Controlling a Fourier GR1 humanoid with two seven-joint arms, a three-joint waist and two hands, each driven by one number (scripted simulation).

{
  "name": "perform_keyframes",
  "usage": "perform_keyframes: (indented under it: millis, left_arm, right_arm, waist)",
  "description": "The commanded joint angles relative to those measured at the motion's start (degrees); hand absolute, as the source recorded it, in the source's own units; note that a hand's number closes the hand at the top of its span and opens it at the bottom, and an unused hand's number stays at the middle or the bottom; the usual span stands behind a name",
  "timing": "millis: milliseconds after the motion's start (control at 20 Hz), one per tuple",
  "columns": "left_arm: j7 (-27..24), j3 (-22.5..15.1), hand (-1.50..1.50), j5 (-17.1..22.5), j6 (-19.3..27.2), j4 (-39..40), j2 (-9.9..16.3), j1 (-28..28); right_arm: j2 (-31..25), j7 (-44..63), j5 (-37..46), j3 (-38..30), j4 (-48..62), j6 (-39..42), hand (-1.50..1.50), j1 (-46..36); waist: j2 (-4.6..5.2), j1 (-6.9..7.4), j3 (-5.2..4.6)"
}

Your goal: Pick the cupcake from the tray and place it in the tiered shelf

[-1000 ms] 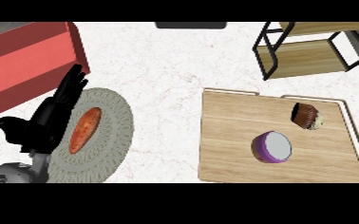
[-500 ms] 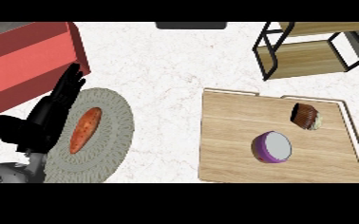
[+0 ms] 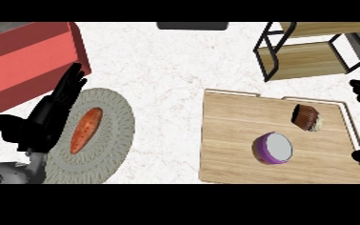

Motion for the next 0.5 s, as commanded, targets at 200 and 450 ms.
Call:
perform_keyframes:
  millis: [200,450]
  left_arm:
    - [0.43,-0.66,0.00,-0.48,-0.34,0.07,-1.34,-0.28]
    - [0.41,1.21,0.00,-0.33,-1.40,1.40,-0.20,-0.38]
  right_arm:
    - [0.98,-21.98,7.82,3.75,9.43,-6.01,-1.50,-0.91]
    - [1.82,-22.08,15.17,8.10,11.42,-13.67,-1.50,1.12]
  waist:
    - [-0.14,0.35,-0.18]
    - [-0.34,-0.20,-0.25]
